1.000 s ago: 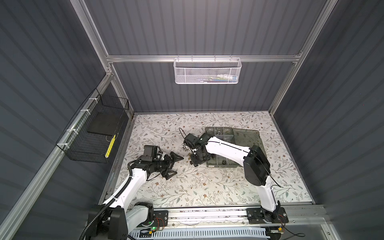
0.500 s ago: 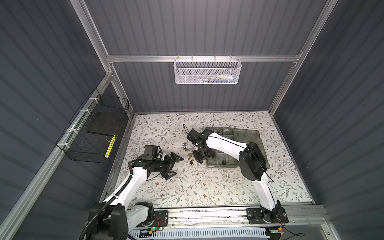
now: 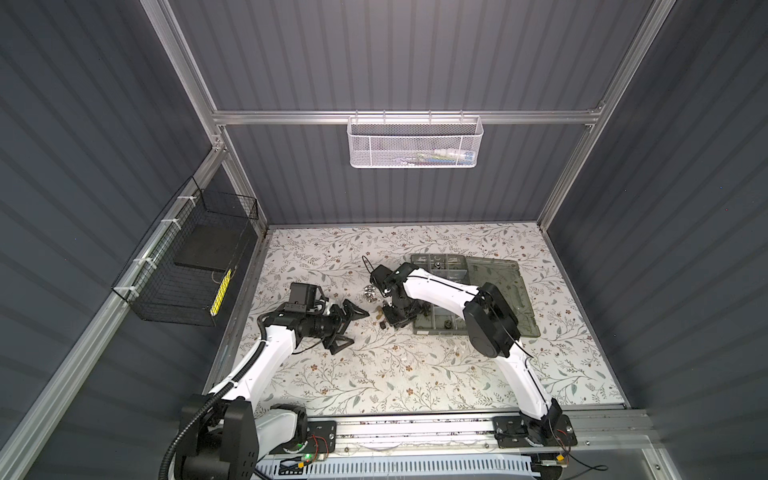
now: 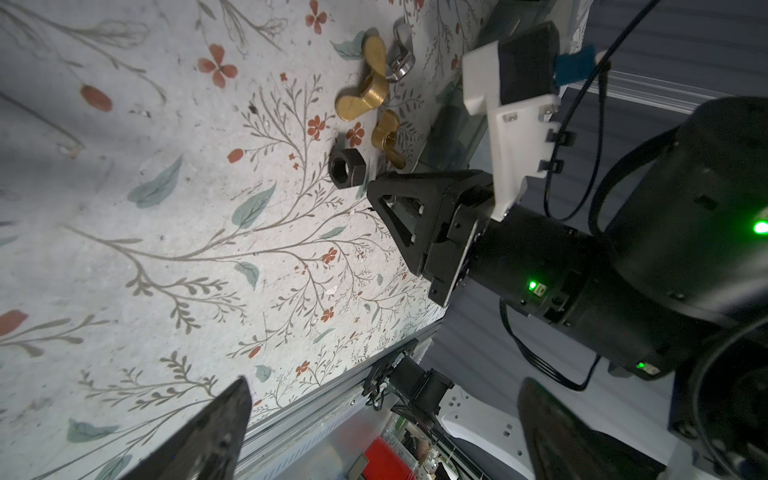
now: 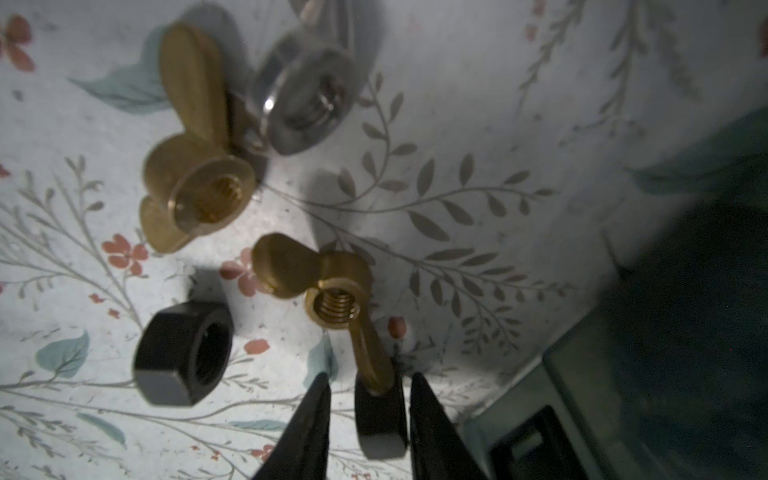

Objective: Sort the screws and nuts into containers

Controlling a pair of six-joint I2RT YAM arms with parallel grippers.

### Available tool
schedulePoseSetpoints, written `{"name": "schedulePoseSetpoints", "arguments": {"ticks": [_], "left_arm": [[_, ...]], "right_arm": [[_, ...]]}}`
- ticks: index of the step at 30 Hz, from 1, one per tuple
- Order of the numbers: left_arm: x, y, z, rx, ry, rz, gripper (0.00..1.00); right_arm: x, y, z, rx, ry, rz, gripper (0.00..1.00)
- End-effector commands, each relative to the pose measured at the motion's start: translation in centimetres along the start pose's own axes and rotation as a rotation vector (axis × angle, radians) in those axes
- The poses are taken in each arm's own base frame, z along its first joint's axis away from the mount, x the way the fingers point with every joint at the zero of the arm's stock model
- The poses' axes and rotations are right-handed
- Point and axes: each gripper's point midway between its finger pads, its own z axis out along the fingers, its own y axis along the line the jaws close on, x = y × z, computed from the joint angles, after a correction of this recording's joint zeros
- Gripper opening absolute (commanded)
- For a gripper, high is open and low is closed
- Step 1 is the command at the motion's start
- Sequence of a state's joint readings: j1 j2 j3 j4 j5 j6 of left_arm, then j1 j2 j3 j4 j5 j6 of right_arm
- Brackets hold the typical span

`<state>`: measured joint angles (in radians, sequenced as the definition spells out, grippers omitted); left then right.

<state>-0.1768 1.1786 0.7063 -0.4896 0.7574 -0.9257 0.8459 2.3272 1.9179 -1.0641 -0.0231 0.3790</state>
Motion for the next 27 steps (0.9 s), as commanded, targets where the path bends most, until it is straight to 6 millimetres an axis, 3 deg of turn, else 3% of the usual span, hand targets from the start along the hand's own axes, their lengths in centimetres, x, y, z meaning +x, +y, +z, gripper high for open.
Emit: {"name": "schedulePoseSetpoints", "arguments": {"ticks": [1,10,21,27], "left_arm": [[0.3,-0.5,-0.2,0.003,0.030,0.020,1.00],[-0.2,-1.1,-0.1,0.013,0.034,0.025,1.00],[-0.6,-1.6,0.4,0.037,0.042,0.017,1.00],[-0.8,-2.6,1.3,0.041,0.068,0.039,1.00]], "right_arm": [[0.7,-0.2,-0.3,0.008,0.014,0.010,0.32],[0.2,-0.6,-1.8,0.033,-0.011,-0.007,0.17],[-0.1,-0.3,-8.7,-0.033,-0.160,0.047,0.14],[0.4,-2.7,-12.1,-0.044,-0.230,0.118,0.13]]}}
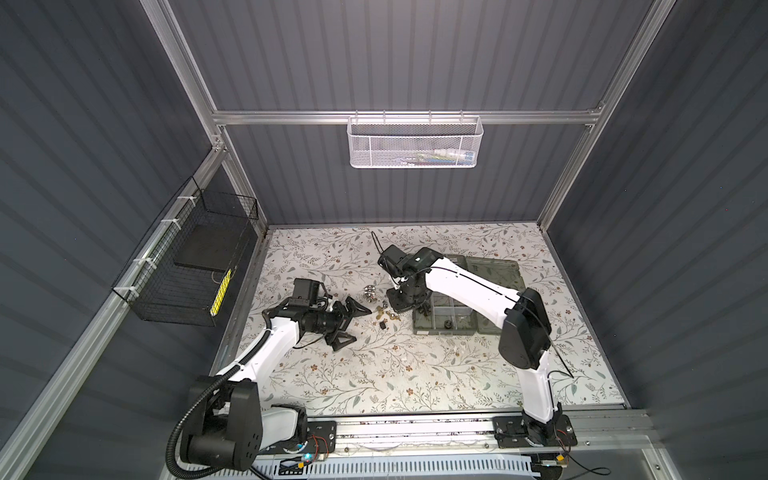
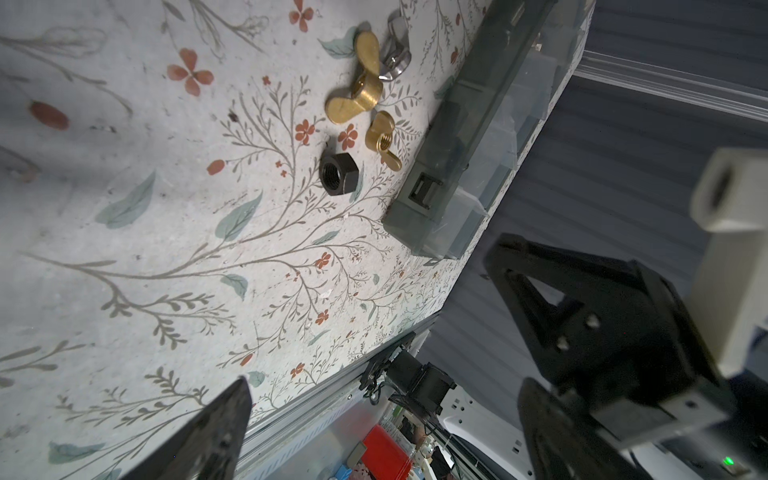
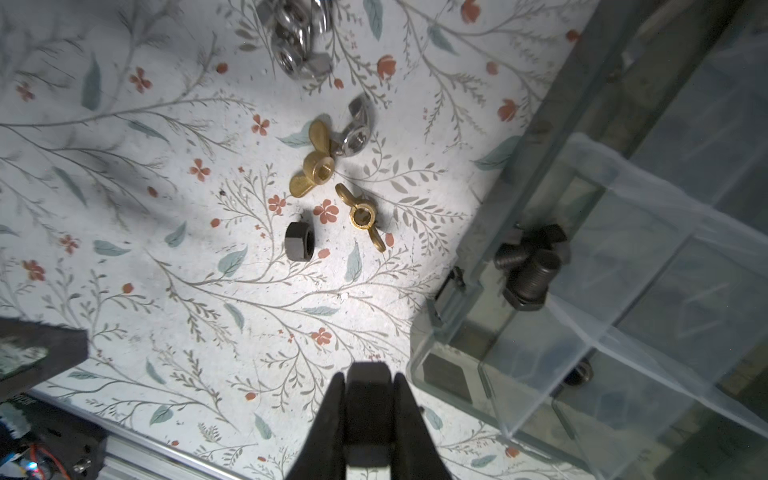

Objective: Sort the screws and nuts into containers

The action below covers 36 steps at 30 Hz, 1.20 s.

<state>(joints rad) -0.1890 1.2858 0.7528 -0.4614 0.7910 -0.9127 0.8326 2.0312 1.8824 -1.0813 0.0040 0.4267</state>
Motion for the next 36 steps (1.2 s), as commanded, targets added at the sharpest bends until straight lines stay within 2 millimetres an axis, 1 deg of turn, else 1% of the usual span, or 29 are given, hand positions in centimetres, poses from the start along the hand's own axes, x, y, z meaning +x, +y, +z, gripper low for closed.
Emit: {"name": "schedulePoseSetpoints", "arguments": {"ticks": [1,5,7,11,15,20,23,26,36], "left_arm": [[0.0,-2.4,0.4,0.040,0.026,0.054,1.00],[0.3,-4.0,1.8,0.033,0.052,0.108,1.00],[0.7,-5.1,2.8,0.031,0.067,0.146,1.00],[1.3,-7.2,4.9,0.046,0.098,0.205,1.00],[2.1,-8.9,6.7,0.067,0.142,0.251,1.00],[3.7,-11.5,8.9,0.105,0.201,0.342,1.00],[4.5,-12.4,9.9,0.109,0.222,0.377,1.00],[4.7,-12.5,10.3,0.104,0.222,0.380,1.00],[5.5,-12.8,10.5,0.127,0.245,0.390,1.00]], "right_arm": [[0.4,-2.5,-1.0,0.033,-0.007,0.072,0.13],[1.0,-5.1,-2.3,0.036,-0.031,0.141,0.13],[1.4,-6.5,-2.7,0.038,-0.035,0.178,0.13],[2.3,-8.6,-2.8,0.041,-0.037,0.235,0.14],[3.3,-9.8,-2.3,0.033,-0.023,0.286,0.14],[4.8,-10.5,-0.5,-0.002,0.016,0.351,0.14],[5.5,-10.6,0.6,-0.020,0.038,0.376,0.14],[6.0,-10.7,1.5,-0.036,0.054,0.401,0.14],[6.7,-11.3,3.6,-0.023,0.108,0.417,0.17]]}}
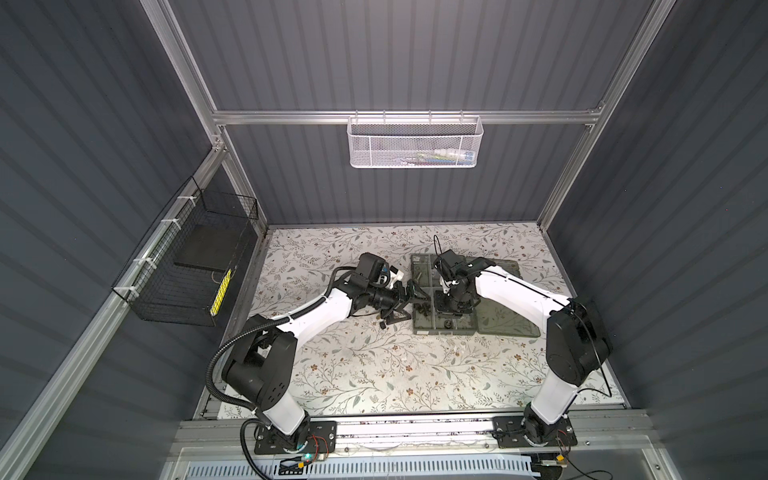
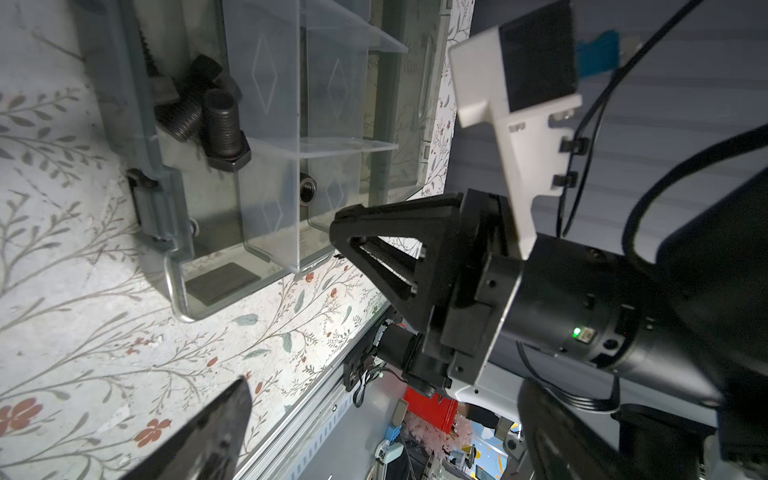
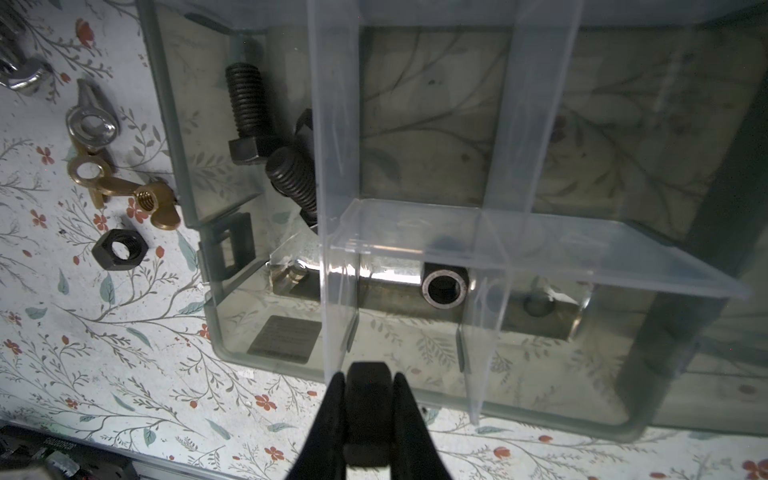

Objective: Sort the screws and nuts into containers

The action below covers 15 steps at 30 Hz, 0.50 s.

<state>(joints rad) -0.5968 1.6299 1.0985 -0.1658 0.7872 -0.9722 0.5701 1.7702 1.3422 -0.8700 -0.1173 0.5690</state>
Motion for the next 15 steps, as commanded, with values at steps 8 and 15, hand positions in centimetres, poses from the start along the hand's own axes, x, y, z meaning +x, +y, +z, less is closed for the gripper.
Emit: {"name": "schedulePoseSetpoints", "arguments": {"ticks": [8,15], "left_arm": [[0.6,-1.0,0.0,0.027,0.014,0.024,1.00],[1.2,-0.9,-0.5,0.021,0.000,0.028,1.00]], "right_arm": [[0.4,-1.4,1.7,0.029,0.048,0.033,0.21],[0.9,-1.7,1.7,0.027,0.050,0.040,0.29]]}}
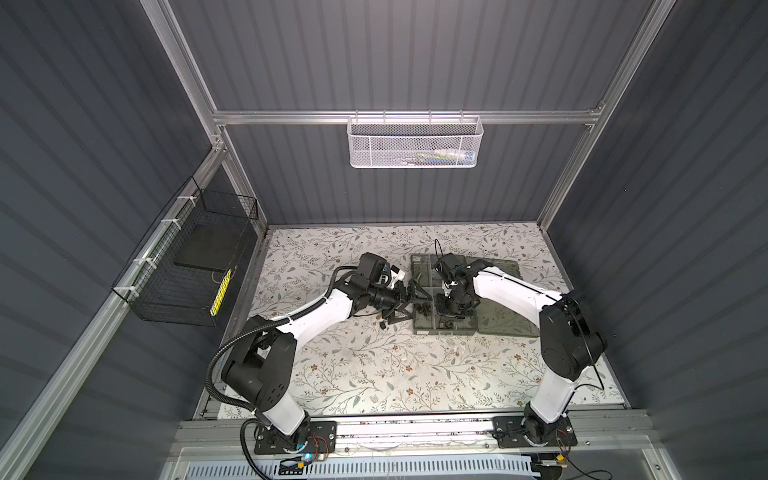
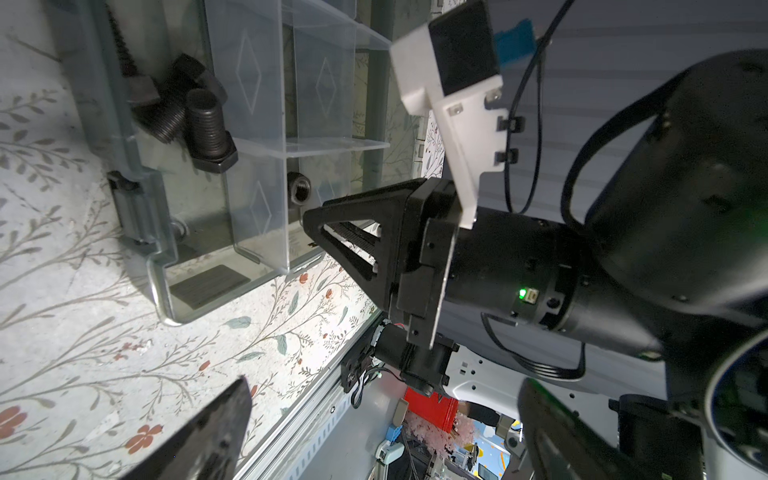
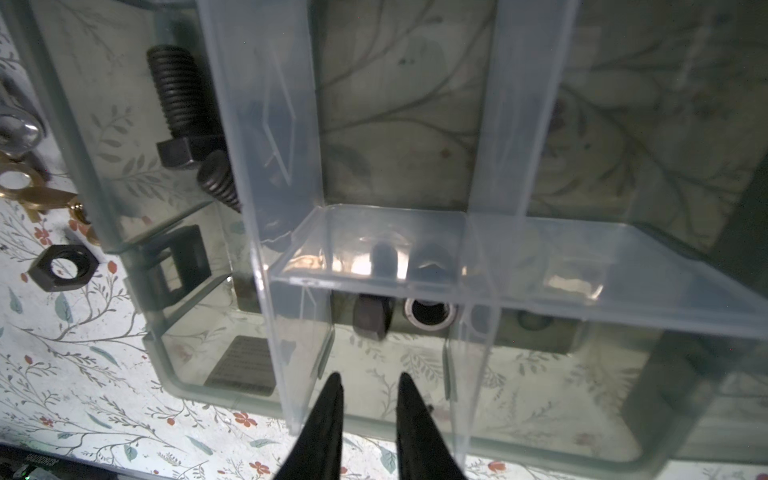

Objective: Sort the screws and nuts into containers

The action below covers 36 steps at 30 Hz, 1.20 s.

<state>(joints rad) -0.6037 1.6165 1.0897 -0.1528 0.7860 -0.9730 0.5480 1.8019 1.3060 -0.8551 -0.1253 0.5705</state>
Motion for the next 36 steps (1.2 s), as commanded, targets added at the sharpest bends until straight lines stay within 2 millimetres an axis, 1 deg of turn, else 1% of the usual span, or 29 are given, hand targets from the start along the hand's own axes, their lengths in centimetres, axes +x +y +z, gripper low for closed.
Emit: {"name": "schedulePoseSetpoints", "arguments": {"ticks": [1,5,11,19,25,28,31,33,36], "left_arm": [[1.0,-0.4,-0.5,0.011,0.001,0.012,1.00],[1.4,-0.2,-0.8,0.000,0.001,0.014,1.00],[1.4,0.0,-1.1,-0.029,-0.003,0.030,1.00],[1.3,0.1,-1.3,-0.056,-0.011,0.044,1.00],[2.0,0.8,-1.7,-0.102,0.015,0.065,1.00],[2.2,1.5,-2.1,-0.135,0.017,0.066,1.00],[2.1,3.3,-2.7,-0.208,0.010,0.016,1.00],[1.9,4.6,-3.2,-0.266,0.002,-0.020,1.00],[1.6,5.9,-3.7,-0.324,-0.014,-0.058,1.00]], "right_arm": [[0.4,-0.3,-0.2,0.001,0.001,0.011,0.31],[0.5,-0.3,-0.8,-0.008,-0.012,0.019,0.35],[0.2,0.2,-2.6,-0.044,-0.055,0.034,0.42],[-0.2,1.7,-5.9,-0.128,-0.124,0.042,0.53],[-0.4,2.4,-8.4,-0.182,-0.174,0.060,0.60],[-0.3,2.7,-9.2,-0.197,-0.190,0.062,0.65],[-0.1,2.9,-9.7,-0.200,-0.214,0.049,0.72],[0.1,3.2,-9.8,-0.204,-0.232,0.036,0.79],[0.5,3.4,-9.9,-0.198,-0.252,0.028,0.91]]}}
